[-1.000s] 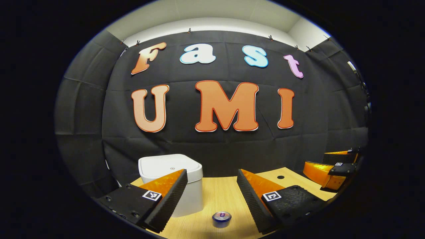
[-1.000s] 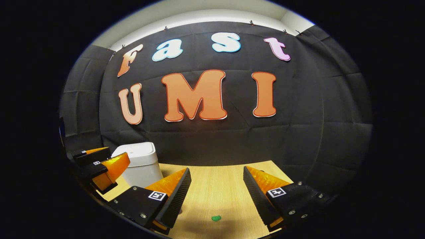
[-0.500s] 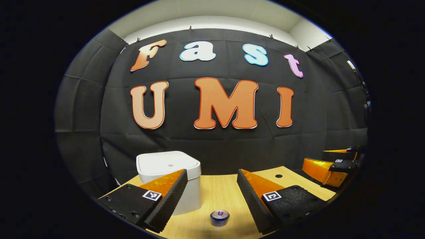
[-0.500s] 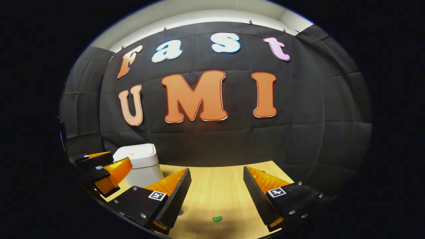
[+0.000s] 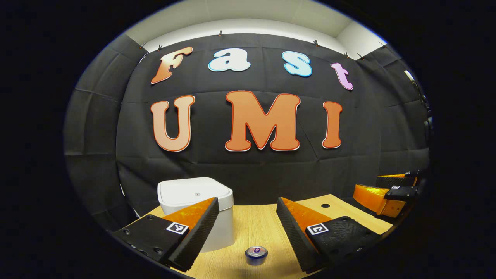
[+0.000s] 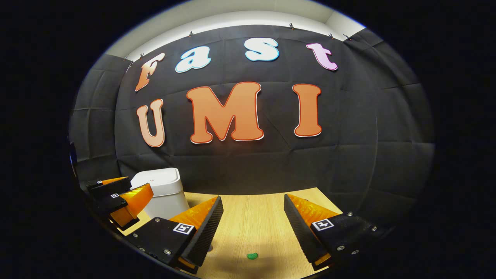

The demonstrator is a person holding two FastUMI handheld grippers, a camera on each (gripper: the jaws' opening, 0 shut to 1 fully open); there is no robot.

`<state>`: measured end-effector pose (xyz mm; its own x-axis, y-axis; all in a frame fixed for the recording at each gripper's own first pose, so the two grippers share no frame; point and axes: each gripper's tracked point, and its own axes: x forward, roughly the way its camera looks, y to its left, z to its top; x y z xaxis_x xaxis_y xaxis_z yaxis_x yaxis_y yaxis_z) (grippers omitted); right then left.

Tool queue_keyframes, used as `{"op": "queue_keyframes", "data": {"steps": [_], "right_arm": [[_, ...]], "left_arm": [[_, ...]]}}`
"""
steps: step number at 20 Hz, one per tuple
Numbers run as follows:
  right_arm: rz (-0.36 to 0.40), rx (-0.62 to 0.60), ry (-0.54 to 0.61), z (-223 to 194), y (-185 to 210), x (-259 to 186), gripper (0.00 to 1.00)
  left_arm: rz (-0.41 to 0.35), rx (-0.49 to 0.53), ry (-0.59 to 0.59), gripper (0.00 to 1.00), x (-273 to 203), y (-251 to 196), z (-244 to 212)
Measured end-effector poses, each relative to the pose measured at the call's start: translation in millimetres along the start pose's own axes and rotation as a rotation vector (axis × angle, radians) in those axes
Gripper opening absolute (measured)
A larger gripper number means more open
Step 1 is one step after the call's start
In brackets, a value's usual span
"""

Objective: Press the lid of the desktop garbage bin to open it, pick up the crumpled paper on the desktop and throw it into the bin, then pick up the pop can on the desktop and drop it into the bin, and finally close the garbage bin lid.

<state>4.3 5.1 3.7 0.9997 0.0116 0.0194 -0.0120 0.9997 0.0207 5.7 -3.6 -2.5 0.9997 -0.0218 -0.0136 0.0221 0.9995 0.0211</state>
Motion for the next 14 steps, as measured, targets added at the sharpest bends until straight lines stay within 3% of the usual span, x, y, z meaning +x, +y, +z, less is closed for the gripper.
{"op": "queue_keyframes", "data": {"steps": [14], "right_arm": [[-0.010, 0.002, 0.002, 0, -4, 13, 0.94]], "left_arm": [[-0.007, -0.019, 0.009, 0.95, 14, 1, -5]]}}
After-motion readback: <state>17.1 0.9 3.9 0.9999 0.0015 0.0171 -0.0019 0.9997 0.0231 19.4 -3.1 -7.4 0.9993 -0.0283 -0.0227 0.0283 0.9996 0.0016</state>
